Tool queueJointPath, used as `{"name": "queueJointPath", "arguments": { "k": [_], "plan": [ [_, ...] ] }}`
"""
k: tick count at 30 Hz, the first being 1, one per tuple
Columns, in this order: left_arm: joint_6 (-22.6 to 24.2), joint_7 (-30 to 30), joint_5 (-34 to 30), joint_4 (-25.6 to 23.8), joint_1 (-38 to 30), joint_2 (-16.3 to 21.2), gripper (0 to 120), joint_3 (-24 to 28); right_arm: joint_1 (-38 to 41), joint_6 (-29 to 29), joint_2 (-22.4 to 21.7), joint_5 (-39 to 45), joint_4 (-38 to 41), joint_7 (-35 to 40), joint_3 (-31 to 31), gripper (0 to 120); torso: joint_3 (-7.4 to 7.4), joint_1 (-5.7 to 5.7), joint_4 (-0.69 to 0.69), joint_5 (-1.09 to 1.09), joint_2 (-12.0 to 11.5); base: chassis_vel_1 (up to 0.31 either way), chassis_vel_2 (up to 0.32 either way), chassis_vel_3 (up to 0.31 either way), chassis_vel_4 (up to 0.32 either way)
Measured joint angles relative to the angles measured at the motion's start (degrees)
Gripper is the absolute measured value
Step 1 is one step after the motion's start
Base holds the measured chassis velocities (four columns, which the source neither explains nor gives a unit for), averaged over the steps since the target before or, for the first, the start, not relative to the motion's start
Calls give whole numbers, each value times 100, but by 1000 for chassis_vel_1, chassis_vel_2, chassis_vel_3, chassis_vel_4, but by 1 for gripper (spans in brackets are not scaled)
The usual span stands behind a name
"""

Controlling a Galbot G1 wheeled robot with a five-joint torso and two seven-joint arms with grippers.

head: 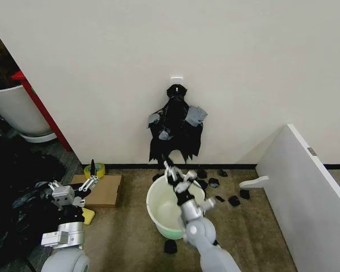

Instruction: Place the garbage bag over the trash bin.

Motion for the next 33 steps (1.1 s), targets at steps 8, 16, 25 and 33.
{"name": "queueJointPath", "arguments": {
  "k": [8,16,25,33],
  "plan": [
    [9,-33,-25,19,-3,41,100,-71,583,-75,358,1649,346,2228,-421,64,0,0,1,-1,0,0,0,0,0],
    [18,-44,-25,85,-31,25,100,-76,774,-290,486,2552,1056,3270,-671,93,0,0,1,-1,0,0,0,0,0],
    [29,-74,-10,124,-61,31,100,-76,968,-719,560,2498,1820,5426,-889,100,0,0,0,-1,-1,0,0,0,0],
    [31,-129,-6,125,-61,69,100,-88,1485,-1195,596,1926,1515,6887,-1000,77,0,1,1,-1,-1,0,0,0,0]
  ]
}}
